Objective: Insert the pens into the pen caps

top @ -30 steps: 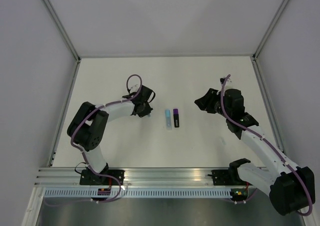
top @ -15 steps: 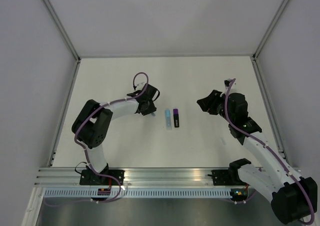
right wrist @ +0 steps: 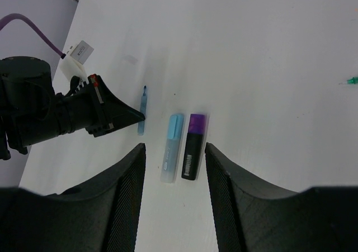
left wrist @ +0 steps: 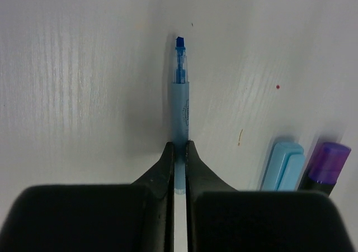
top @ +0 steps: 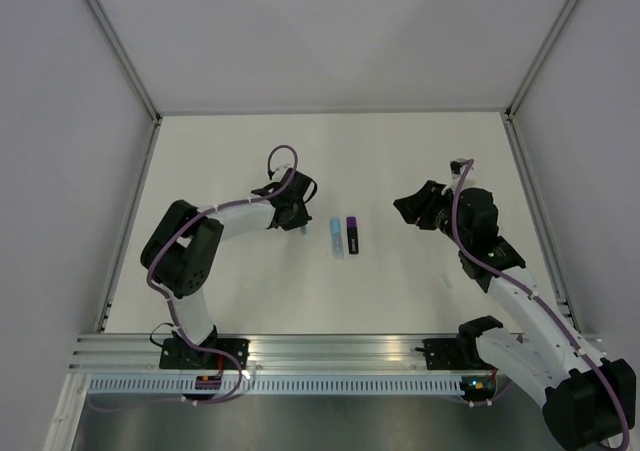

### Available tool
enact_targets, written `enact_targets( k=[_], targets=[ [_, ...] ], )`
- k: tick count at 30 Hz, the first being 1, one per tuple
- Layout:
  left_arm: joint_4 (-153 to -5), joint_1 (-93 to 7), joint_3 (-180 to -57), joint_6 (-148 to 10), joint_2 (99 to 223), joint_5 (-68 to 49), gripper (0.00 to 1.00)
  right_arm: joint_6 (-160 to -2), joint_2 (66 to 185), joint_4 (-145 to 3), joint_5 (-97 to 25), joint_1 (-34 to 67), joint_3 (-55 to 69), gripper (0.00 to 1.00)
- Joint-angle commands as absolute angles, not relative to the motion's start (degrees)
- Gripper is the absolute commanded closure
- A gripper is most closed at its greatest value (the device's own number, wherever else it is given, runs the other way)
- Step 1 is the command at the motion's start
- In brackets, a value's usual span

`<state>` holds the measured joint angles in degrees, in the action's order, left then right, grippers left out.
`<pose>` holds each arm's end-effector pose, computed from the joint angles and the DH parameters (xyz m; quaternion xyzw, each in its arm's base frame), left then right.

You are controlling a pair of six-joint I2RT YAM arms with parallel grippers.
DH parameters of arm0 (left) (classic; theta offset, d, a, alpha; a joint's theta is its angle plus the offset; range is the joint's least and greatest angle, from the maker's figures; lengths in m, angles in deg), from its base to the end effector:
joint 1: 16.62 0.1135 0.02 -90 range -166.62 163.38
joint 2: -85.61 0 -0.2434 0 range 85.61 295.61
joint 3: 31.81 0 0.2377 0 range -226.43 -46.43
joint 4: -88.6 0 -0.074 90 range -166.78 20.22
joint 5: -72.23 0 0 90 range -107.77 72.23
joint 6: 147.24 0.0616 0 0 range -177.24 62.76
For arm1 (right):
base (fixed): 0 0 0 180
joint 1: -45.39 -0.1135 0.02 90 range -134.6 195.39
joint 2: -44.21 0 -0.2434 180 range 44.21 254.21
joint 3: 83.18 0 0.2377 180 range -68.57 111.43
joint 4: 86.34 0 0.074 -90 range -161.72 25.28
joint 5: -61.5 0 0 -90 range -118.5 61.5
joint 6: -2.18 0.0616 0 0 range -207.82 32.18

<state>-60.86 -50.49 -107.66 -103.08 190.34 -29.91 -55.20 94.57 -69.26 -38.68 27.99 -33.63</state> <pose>0.3047 -0.1889 0.1185 -0.1277 0.9511 -0.0897 0.2667 0.2167 0.0793 0.2562 0.0549 0.8051 0.3128 0.5009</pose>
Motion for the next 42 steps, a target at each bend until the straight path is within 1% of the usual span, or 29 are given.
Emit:
enact_targets(
  k=[1,3,5,9,13,15,17,20,27,34,42],
  targets=[
    [-55.4,-50.6,-97.9,-96.3,190.0,-22.9,0.98,-53.7,96.7,-76.4,-42.8,27.8,-34.5,0.47],
    [-59.5,-50.6,-94.8,-94.3,186.4,-20.7,0.98,-52.1,98.3,-79.3,-44.8,27.7,-34.4,0.46],
    [-62.2,-50.6,-92.8,-93.1,180.2,-19.3,0.98,-50.9,101.5,-82.4,-46.3,27.8,-33.6,0.46],
    [-66.1,-50.6,-88.3,-91.9,170.6,-15.2,0.98,-48.5,107.2,-85.6,-48.6,25.8,-30.0,0.46],
    [-73.2,-50.6,-84.3,-91.7,161.2,-8.3,0.98,-48.3,111.7,-87.5,-44.5,20.1,-26.6,0.44],
    [-76.2,-50.7,-81.8,-92.5,158.4,-4.6,0.98,-47.8,113.2,-88.6,-43.1,16.5,-25.7,0.43],
    [-79.7,-50.7,-79.7,-93.1,154.6,-2.8,0.98,-47.1,115.7,-89.9,-41.2,13.3,-25.1,0.41],
    [-80.7,-50.6,-78.1,-93.8,150.8,-2.2,0.98,-46.6,119.3,-90.6,-38.4,10.3,-23.6,0.41],
    [-84.4,-50.7,-74.5,-95.7,144.8,-1.8,0.98,-44.9,126.9,-94.6,-36.2,5.1,-21.1,0.42],
    [-85.1,-50.7,-72.4,-96.8,141.3,-2.8,0.98,-44.5,129.5,-97.0,-33.6,-0.4,-20.4,0.43],
    [-86.1,-50.7,-71.3,-97.4,138.9,-2.2,0.98,-44.4,132.6,-96.4,-31.7,-3.4,-18.5,0.44]
  ],
)
